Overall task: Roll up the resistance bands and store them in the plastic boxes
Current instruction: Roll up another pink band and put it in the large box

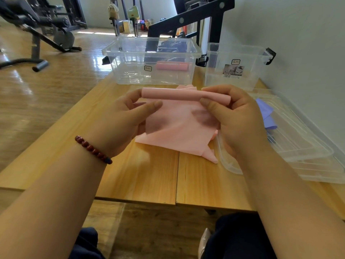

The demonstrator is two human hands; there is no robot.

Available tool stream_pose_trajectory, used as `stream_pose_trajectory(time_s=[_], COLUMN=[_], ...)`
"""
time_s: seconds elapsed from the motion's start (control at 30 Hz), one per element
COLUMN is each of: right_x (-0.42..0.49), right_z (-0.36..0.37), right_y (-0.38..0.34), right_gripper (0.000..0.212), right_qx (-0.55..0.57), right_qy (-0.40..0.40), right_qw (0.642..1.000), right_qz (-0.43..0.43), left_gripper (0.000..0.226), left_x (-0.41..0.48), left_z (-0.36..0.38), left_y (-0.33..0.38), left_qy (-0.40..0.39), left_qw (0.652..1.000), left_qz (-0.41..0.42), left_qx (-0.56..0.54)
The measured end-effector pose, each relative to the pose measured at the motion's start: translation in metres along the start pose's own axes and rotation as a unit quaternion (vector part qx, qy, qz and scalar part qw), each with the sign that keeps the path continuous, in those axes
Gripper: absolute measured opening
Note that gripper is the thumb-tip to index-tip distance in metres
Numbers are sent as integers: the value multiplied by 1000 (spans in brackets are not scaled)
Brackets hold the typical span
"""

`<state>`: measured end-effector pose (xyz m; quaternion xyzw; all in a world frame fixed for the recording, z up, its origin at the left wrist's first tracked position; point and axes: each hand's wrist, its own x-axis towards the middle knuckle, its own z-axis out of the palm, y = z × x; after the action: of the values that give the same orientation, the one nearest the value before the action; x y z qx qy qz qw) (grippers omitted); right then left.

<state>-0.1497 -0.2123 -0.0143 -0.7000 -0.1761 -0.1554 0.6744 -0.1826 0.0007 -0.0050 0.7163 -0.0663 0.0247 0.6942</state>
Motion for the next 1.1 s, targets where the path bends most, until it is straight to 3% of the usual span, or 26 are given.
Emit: stream_pose_trajectory(time_s=[0.1, 0.17, 0.3, 0.53, 0.7, 0.83, 0.93, 1.1], right_x=[3, 5, 6, 7, 6, 6, 5, 2], right_z=[-3, -5, -11, -15, -13, -12, -10, -8], right_y=[2, 2, -1, 0, 4, 5, 3, 5], right_gripper=[22, 25, 20, 15, 19, 25, 16, 17], right_qx=[20, 32, 34, 23, 29, 66, 109, 71], right_qy=[39, 63, 93, 109, 70, -10, -47, -53], right_qw=[999, 997, 995, 992, 994, 994, 987, 993], right_qz=[10, 20, 31, 54, 73, 87, 105, 76], left_gripper=[57, 46, 22, 23, 15, 36, 54, 34], left_x=[-2, -3, -6, -7, -3, 2, 2, -2], left_z=[2, 3, 5, 7, 7, 7, 7, 10], left_y=[-3, -3, 1, 3, -6, -9, -5, 1], left_qy=[-7, -22, -58, -61, 18, 53, 34, 21], left_qw=[998, 996, 997, 993, 995, 994, 993, 992], left_qz=[-36, -44, -48, -87, -71, -91, -87, -56], left_qx=[43, 70, -10, -50, 67, 3, -66, -108])
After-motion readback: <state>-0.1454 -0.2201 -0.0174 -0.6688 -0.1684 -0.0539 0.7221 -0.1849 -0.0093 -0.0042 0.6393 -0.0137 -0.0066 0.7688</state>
